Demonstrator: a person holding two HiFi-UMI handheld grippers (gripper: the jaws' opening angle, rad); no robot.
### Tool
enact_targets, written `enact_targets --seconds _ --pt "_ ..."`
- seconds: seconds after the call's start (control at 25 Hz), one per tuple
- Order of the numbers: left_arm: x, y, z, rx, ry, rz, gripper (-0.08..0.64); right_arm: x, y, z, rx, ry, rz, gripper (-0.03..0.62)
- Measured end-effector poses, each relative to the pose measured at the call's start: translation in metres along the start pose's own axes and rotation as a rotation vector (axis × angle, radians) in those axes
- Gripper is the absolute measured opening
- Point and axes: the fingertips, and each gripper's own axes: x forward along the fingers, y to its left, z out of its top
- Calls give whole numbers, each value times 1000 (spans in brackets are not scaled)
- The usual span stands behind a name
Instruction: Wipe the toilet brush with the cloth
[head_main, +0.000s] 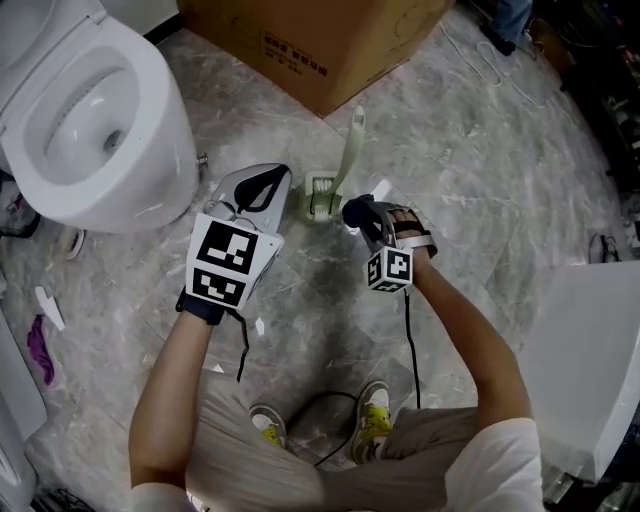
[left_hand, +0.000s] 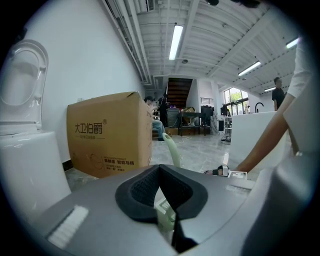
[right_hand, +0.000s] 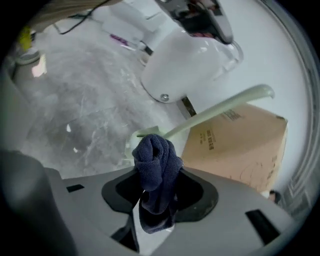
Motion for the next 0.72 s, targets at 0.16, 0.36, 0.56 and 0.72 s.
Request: enact_targets --seconds 0.16,0.36,0.56,0.72 --pt "15 -10 8 4 -10 -27 0 -37 -24 10 -67 -83 4 172" --pt "16 -17 -14 159 -7 -20 0 -73 -68 17 425 -164 -98 172" --pt "28 -5 -31 120 -43 24 0 -81 -70 -6 1145 -244 -15 172" --pt "39 4 -37 70 -4 142 0 -91 -68 -7 1194 -279 29 173"
